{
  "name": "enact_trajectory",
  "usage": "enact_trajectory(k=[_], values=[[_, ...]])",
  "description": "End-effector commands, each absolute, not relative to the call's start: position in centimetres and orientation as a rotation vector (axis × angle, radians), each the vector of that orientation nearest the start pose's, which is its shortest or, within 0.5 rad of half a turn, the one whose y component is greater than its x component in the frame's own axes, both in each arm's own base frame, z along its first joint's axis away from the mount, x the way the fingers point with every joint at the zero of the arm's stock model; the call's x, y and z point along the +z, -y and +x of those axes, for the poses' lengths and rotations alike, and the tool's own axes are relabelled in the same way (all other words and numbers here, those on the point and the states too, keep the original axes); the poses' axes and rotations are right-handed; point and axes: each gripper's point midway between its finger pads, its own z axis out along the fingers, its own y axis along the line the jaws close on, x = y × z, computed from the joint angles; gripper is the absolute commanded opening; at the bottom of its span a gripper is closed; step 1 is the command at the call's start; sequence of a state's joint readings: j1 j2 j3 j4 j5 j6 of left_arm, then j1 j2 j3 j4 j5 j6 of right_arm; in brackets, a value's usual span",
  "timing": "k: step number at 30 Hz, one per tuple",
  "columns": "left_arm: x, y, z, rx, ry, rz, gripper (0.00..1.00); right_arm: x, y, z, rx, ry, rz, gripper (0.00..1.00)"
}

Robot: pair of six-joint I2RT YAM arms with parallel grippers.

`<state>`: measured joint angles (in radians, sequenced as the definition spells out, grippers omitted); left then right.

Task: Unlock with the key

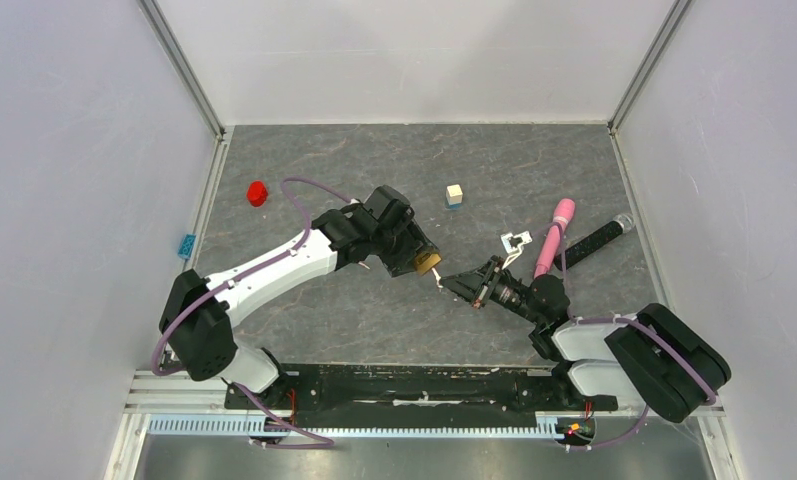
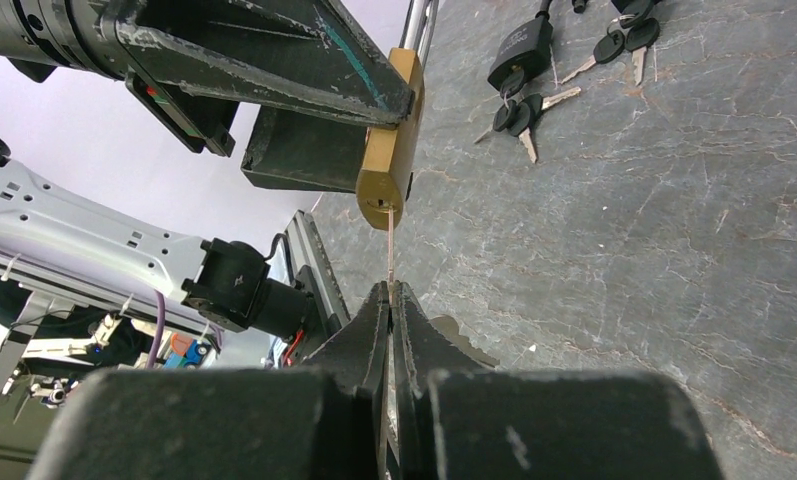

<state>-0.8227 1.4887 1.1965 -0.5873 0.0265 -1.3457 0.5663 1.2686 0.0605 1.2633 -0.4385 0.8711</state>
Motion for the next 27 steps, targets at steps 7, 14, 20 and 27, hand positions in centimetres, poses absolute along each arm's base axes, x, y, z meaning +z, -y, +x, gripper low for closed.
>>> enact_trajectory(k=[7, 14, 20, 27], values=[[20.3, 33.8, 24.5, -1.021, -2.503, -0.625, 0.10, 16.1, -24.8, 20.5, 1.430, -1.627, -0.151, 0.00], [20.4, 34.0, 24.4, -1.025, -2.504, -0.613, 0.10, 16.2, -24.8, 20.5, 1.429, -1.624, -0.153, 0.00], [20.7, 34.0, 24.2, -1.024, -2.494, -0.589, 0.10, 15.9, -24.7, 20.6, 1.433, -1.645, -0.132, 0.00], [20.5, 34.1, 24.0, -0.926, -2.456, -0.471, 0.08, 16.0, -24.6, 20.8, 1.435, -1.665, -0.103, 0.00]])
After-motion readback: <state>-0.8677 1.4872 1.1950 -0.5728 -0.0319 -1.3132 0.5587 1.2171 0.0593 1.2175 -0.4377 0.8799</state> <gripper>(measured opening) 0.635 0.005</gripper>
